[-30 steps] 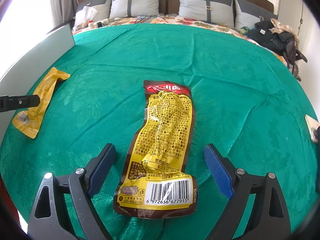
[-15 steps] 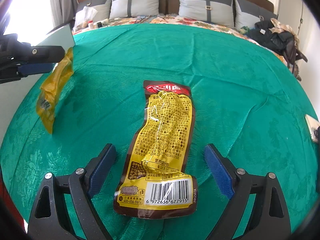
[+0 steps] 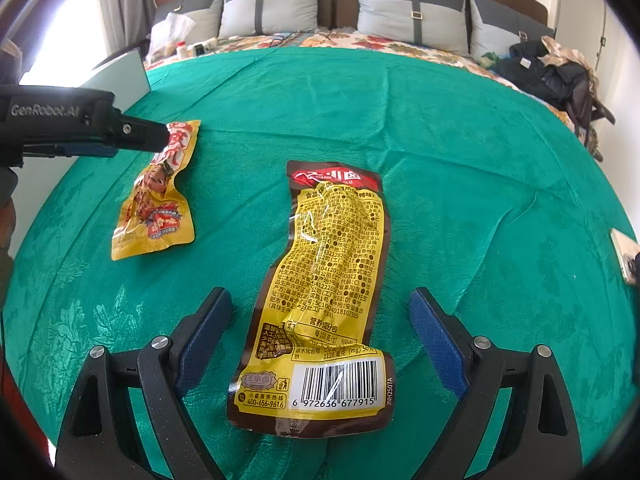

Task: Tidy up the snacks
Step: 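Lower the open left tool around the red-printed cartoon sausage pack, then close the left tool on the cartoon pack while the right tool grasps the brown pack, then carry both packs into the white box and open both tools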

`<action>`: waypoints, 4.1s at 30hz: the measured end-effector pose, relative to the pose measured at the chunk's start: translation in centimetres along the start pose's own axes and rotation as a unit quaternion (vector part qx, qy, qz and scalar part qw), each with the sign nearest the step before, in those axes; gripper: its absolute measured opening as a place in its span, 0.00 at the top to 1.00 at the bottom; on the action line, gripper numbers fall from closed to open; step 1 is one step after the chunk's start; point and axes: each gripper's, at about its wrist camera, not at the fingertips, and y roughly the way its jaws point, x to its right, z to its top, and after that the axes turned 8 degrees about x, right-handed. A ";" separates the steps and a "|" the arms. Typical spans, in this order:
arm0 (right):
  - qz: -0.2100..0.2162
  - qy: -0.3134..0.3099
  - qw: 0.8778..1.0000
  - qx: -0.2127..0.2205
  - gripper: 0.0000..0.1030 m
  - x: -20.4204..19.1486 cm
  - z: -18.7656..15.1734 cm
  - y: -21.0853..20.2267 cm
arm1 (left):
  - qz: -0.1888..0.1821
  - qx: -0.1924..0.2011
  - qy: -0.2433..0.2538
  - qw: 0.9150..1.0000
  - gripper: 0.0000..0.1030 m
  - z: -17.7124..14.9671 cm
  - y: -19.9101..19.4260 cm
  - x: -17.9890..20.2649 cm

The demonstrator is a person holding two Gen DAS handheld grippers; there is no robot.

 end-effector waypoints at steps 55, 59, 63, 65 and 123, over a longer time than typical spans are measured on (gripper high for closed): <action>0.001 0.005 1.000 0.005 0.10 -0.5 -0.6 0.2 | 0.015 0.055 -0.021 0.998 0.00 -9.1 -2.9 -7.5; 0.001 0.005 1.000 0.005 0.10 -0.5 -0.6 0.2 | 0.015 0.055 -0.021 0.998 0.00 -9.1 -2.9 -7.5; 0.001 0.005 1.000 0.005 0.10 -0.4 -0.6 0.2 | 0.015 0.055 -0.021 0.998 0.00 -9.1 -2.9 -7.5; 0.001 0.005 1.000 0.005 0.10 -0.4 -0.6 0.2 | 0.015 0.055 -0.021 0.998 0.00 -9.1 -2.9 -7.5; 0.345 -0.065 0.931 -0.102 0.34 -39.7 13.5 -1.6 | 0.170 0.068 -0.231 0.956 0.19 -13.5 -21.9 -40.3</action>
